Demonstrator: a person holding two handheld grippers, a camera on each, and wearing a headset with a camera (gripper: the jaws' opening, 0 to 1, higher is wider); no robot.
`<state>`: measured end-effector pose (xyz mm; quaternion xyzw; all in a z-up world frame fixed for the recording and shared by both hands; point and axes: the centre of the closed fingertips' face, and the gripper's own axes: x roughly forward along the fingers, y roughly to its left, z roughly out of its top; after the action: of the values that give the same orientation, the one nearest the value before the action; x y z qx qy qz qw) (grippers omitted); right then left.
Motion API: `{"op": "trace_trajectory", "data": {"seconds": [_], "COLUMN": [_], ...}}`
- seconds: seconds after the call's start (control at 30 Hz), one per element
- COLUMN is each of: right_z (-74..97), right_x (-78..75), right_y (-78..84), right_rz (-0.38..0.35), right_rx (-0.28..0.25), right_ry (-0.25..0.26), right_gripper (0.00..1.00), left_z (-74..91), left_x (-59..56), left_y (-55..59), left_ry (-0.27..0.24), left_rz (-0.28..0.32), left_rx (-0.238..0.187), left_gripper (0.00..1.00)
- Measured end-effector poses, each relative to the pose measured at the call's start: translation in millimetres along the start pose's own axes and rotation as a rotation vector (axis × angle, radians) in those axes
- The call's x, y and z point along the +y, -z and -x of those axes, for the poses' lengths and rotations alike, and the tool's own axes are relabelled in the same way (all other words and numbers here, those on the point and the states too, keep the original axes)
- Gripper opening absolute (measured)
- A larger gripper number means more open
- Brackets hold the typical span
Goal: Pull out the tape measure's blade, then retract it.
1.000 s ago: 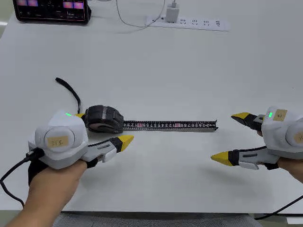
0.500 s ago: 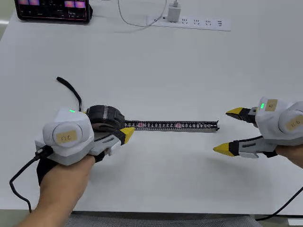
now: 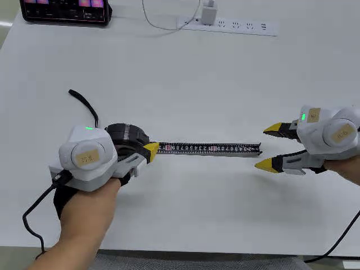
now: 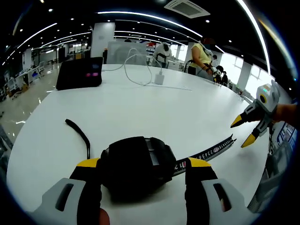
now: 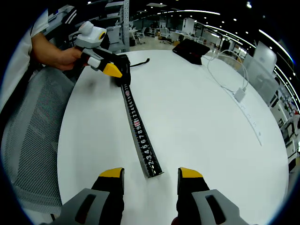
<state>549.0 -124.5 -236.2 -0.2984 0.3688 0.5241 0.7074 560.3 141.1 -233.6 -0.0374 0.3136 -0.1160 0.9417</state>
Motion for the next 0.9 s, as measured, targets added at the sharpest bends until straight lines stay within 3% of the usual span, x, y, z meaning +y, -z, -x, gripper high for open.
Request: {"op": "trace_trajectory", "data": {"seconds": [0.1, 0.17, 0.53, 0.9], "right_z": [-2.6, -4.3, -13.5, -20.6], "right_x": [2.1, -0.2, -3.8, -1.2], "right_y": [3.0, 2.3, 1.7, 11.3], "right_rz": [0.030, 0.052, 0.075, 0.118], "right_rx": [0.022, 0.024, 0.052, 0.114], "right_ry": [-0.032, -0.023, -0.065, -0.114], "right_gripper": [0.37, 0.32, 0.24, 0.17], "left_z": [-1.4, -2.4, -4.6, -5.8], "left_x": [1.0, 1.2, 3.3, 4.7], "left_y": [-0.4, -0.5, 0.3, 1.0], "left_ry": [-0.011, -0.012, -0.032, -0.051], "left_rz": [0.011, 0.016, 0.021, 0.031], "left_rx": [-0.002, -0.003, 0.002, 0.002], "left_gripper": [0.69, 0.69, 0.68, 0.68]}}
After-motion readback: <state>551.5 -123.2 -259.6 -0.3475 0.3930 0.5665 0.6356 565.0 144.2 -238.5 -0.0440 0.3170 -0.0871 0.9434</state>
